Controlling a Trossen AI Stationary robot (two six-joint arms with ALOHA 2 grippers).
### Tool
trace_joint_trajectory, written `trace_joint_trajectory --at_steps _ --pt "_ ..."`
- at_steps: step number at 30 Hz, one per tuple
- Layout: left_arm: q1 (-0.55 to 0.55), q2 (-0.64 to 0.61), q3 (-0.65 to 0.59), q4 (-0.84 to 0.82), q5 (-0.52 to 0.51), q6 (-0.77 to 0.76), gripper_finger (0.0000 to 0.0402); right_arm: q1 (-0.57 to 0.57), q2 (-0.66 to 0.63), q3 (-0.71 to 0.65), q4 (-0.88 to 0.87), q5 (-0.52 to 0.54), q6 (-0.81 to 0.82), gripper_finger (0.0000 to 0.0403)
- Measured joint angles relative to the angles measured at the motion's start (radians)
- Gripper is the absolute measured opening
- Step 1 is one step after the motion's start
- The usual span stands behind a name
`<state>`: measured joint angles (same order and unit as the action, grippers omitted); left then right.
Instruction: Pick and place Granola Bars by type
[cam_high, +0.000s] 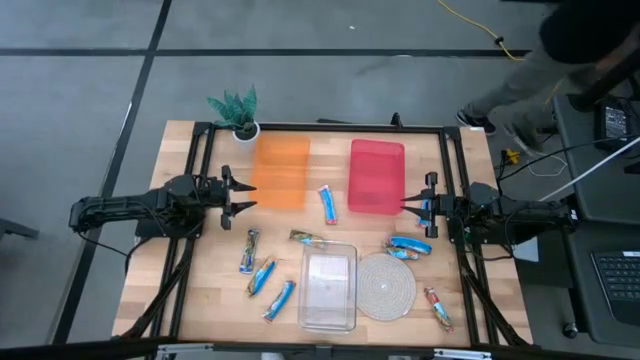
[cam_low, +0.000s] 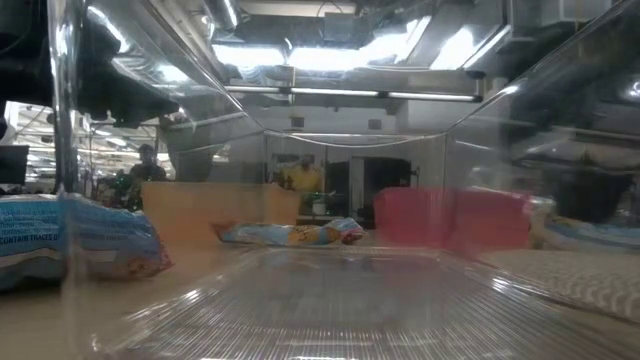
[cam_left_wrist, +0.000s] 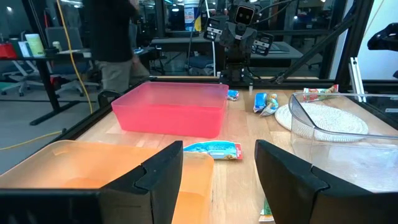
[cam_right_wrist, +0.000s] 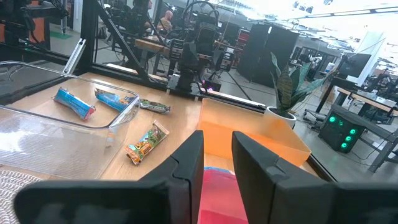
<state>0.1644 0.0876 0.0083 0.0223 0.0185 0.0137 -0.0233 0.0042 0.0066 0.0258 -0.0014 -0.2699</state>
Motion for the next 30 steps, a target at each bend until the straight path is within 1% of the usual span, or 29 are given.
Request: trace_joint_trajectory --at_steps 10,14,17,24,30 --pt "0.000 0.000 0.000 0.000 0.000 0.000 0.0194 0.000 0.000 0.000 0.000 0.000 0.000 0.0087" --pt "0.000 0.000 0.000 0.000 0.000 0.000 0.0194 0.000 0.000 0.000 0.036 0.006 -0.001 0.0087" --pt "0.000 0.000 0.000 0.000 0.000 0.000 0.0194 0.000 0.000 0.000 0.031 0.007 0.007 0.0087" --pt "0.000 0.000 0.000 0.002 0.000 0.000 0.0194 0.000 0.000 0.000 0.035 0.007 0.093 0.0087" --pt "0.000 0.000 0.000 0.002 0.000 0.000 0.0194 0.000 0.000 0.000 0.035 0.007 0.213 0.0087"
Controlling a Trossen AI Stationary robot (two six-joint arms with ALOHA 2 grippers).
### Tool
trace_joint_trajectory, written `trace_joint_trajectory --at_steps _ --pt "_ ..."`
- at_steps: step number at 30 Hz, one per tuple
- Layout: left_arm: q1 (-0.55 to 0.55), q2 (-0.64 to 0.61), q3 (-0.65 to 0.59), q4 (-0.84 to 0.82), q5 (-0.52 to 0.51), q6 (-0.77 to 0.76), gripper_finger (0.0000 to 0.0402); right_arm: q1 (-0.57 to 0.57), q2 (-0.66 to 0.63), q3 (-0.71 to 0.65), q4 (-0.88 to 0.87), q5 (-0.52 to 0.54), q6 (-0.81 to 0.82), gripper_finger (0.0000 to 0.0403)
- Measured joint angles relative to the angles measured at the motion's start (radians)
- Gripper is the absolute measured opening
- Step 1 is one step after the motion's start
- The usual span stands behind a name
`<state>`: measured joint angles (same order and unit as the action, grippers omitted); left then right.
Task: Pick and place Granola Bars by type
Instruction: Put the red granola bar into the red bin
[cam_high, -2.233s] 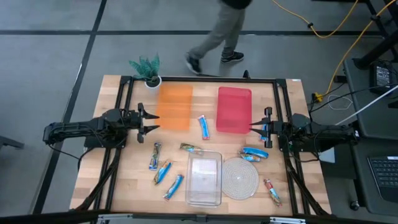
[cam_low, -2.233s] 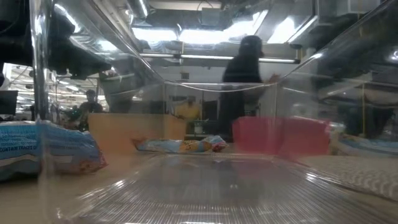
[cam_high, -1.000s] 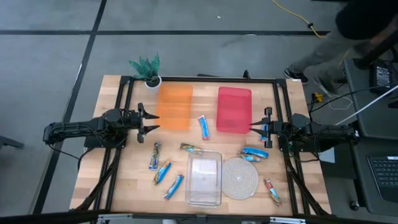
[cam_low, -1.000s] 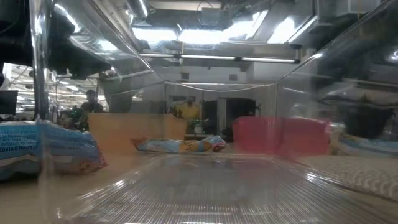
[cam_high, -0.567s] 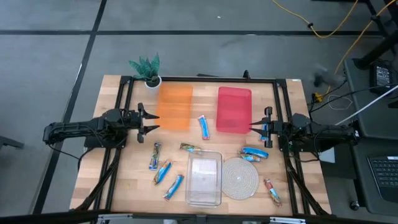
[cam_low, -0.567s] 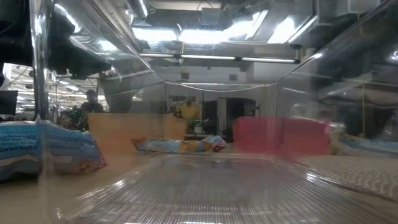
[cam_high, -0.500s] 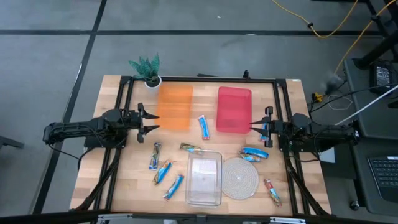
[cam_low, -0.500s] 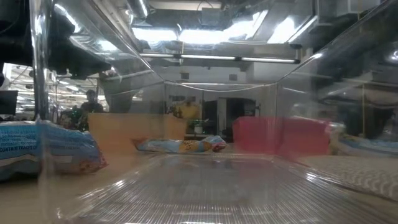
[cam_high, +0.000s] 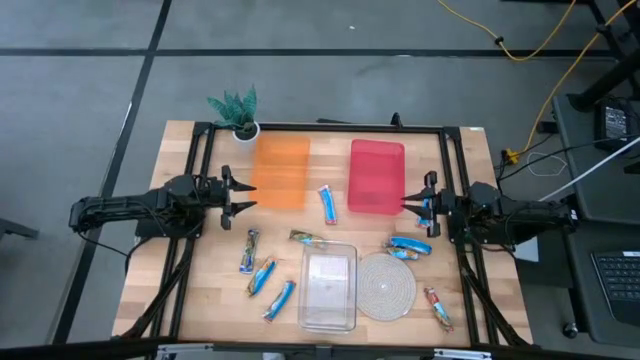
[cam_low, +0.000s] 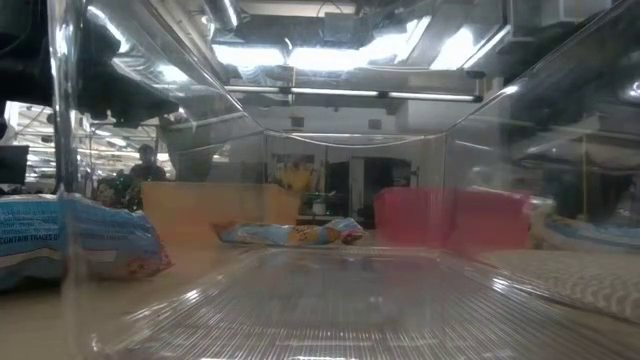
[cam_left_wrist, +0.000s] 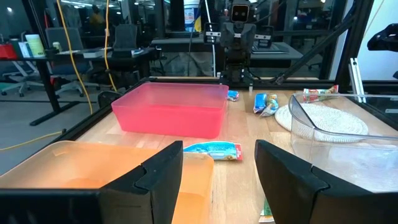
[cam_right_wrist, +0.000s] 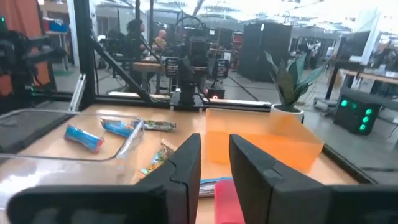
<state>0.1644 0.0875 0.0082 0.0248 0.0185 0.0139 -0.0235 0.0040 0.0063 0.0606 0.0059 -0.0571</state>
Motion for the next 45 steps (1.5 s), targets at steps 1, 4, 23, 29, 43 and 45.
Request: trace_joint_trajectory --at_steps 1,4,23,29,43,45 --pt "0.000 0.000 0.000 0.000 0.000 0.000 0.0194 0.000 0.000 0.000 0.001 0.000 0.018 0.0087" --pt "0.000 0.000 0.000 0.000 0.000 0.000 0.0194 0.000 0.000 0.000 0.016 0.000 0.059 0.0087" --pt "0.000 0.000 0.000 0.001 0.000 0.000 0.0194 0.000 0.160 0.382 -0.331 0.144 0.268 0.0087" --pt "0.000 0.000 0.000 0.001 0.000 0.000 0.0194 0.000 0.378 0.585 -0.584 0.274 0.422 0.0087" --pt "0.000 0.000 0.000 0.001 0.000 0.000 0.0194 0.000 0.723 0.994 -1.178 0.346 0.813 0.0087" --pt "0.000 0.000 0.000 0.001 0.000 0.000 0.0194 0.000 0.749 1.009 -1.198 0.316 0.816 0.0087"
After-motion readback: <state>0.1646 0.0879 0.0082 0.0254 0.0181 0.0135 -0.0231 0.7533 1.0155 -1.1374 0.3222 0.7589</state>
